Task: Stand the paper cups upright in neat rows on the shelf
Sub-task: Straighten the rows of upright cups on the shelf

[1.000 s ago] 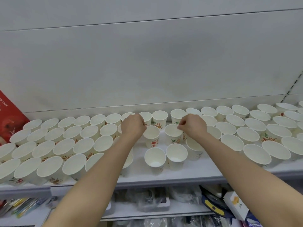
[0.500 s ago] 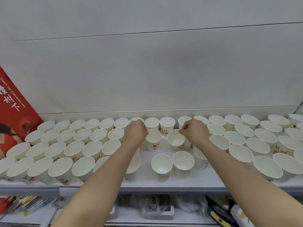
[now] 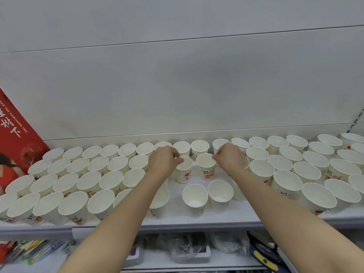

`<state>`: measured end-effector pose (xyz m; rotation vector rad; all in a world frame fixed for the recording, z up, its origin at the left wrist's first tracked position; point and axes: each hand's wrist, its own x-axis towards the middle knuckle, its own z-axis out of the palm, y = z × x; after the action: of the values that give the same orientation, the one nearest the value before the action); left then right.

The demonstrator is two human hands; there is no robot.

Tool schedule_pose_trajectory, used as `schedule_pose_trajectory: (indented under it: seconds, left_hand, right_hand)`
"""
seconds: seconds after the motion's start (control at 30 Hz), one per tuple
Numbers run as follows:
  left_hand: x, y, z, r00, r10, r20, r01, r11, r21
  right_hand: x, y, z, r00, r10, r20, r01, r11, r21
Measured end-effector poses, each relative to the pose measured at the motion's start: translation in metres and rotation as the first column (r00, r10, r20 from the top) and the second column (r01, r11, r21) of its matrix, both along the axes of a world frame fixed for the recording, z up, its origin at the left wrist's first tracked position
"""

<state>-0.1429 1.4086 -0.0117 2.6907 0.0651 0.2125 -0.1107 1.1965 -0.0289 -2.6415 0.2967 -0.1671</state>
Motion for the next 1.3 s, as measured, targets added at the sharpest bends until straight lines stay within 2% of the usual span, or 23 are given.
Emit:
schedule_pose_trajectory:
  seconds: [0.17,0.23,0.33,0.43,0.53,0.87,0.97,1.13,1.23,1.3]
  left_hand:
    - [-0.007,0.003,-0.002,0.994,-0.101,-0.048,0.106,0.989,0.104]
    - [-0.008,0.003,-0.005,0.992,-0.12,-0.037,0.124,0.983,0.136]
    - [-0.009,-0.001,-0.007,0.979,-0.204,-0.002,0.201,0.961,0.189]
    - [-0.009,-0.005,-0.005,0.96,-0.28,-0.013,0.273,0.924,0.266]
    - [-0.006,-0.004,-0.003,0.962,-0.274,-0.009,0.265,0.92,0.29]
    - [-0.002,-0.002,-0.005,0.967,-0.252,-0.032,0.249,0.913,0.322]
    - [-0.007,0.0,-0.004,0.971,-0.238,-0.021,0.234,0.933,0.272]
    - [-0.036,0.003,0.003,0.983,-0.161,0.092,0.157,0.986,0.05]
    - [-0.057,-0.001,0.003,0.984,-0.171,0.058,0.17,0.985,0.02]
    - [-0.067,-0.009,0.002,0.985,-0.172,0.003,0.172,0.984,0.045]
  right_hand:
    - [-0.01,-0.001,0.005,0.998,0.061,0.018,-0.061,0.998,0.005]
    - [-0.02,-0.009,0.004,0.981,0.148,0.125,-0.144,0.989,-0.042]
    - [-0.035,-0.022,-0.003,0.857,0.439,0.268,-0.42,0.898,-0.129]
    - [-0.033,-0.02,-0.01,0.785,0.58,0.218,-0.538,0.812,-0.226]
    - [-0.029,-0.013,-0.008,0.8,0.577,0.165,-0.53,0.809,-0.255]
    - [-0.028,-0.008,-0.008,0.805,0.562,0.191,-0.511,0.82,-0.257]
    - [-0.031,-0.007,-0.007,0.795,0.558,0.236,-0.506,0.826,-0.248]
    - [-0.058,-0.019,-0.004,0.82,0.423,0.384,-0.436,0.898,-0.06]
    - [-0.082,-0.031,-0.001,0.872,0.339,0.353,-0.354,0.935,-0.022]
    - [-0.095,-0.038,-0.003,0.9,0.311,0.304,-0.311,0.949,-0.052]
